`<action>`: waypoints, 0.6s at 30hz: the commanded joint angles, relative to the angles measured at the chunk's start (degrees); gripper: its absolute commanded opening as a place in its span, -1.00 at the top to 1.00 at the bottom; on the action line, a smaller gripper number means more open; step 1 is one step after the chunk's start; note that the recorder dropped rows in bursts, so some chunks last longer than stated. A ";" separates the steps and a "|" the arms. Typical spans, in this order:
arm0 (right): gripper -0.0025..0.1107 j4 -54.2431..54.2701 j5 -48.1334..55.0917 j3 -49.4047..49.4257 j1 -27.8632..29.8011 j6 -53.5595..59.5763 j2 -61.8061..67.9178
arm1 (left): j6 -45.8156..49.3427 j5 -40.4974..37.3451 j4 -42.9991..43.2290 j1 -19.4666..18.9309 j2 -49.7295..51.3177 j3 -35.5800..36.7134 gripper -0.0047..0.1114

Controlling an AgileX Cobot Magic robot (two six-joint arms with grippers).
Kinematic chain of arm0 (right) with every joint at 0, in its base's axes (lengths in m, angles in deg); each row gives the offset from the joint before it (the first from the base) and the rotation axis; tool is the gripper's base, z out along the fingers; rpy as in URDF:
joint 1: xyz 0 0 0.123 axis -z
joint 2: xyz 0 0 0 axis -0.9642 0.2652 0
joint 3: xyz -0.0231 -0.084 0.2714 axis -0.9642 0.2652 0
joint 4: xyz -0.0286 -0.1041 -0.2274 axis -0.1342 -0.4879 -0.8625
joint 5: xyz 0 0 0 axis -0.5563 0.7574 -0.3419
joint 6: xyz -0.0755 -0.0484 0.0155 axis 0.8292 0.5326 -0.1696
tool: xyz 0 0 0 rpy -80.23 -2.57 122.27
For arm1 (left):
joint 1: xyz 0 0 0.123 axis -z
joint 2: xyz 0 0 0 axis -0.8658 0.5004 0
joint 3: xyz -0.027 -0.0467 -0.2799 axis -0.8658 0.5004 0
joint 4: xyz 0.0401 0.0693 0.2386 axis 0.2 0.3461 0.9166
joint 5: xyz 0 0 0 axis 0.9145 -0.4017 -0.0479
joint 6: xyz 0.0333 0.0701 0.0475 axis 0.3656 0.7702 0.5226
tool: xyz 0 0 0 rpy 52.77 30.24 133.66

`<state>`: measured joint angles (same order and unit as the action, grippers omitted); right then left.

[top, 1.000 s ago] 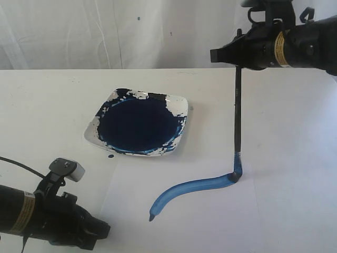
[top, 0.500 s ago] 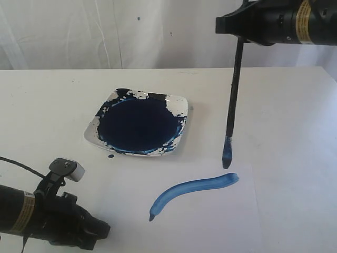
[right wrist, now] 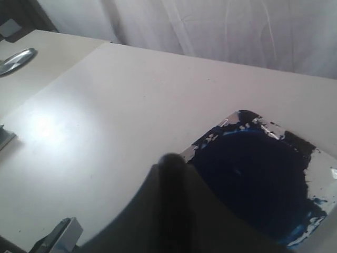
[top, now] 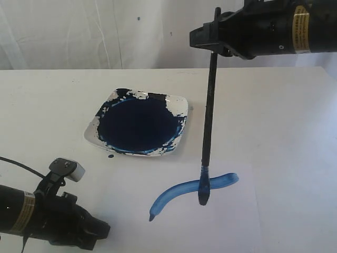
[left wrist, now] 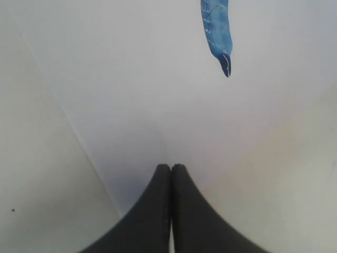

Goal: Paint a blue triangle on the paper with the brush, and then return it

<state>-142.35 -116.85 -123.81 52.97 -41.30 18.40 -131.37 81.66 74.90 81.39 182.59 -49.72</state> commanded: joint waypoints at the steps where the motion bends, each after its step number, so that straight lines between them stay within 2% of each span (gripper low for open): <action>1: 0.96 -0.10 -2.76 0.03 -0.10 -1.17 2.97 | 0.12 -1.68 0.91 0.47 -0.01 0.22 0.92; 3: 0.96 2.50 -5.72 0.03 -0.10 -0.83 5.50 | 0.12 -1.68 0.91 0.47 -0.01 0.22 0.92; 18: 0.96 2.80 -4.38 0.03 -0.10 -0.74 7.05 | 0.12 -1.68 0.91 0.47 -0.01 0.22 0.92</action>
<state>-140.18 -121.13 -123.81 52.87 -41.35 25.52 -131.37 81.66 74.90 81.39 182.59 -49.72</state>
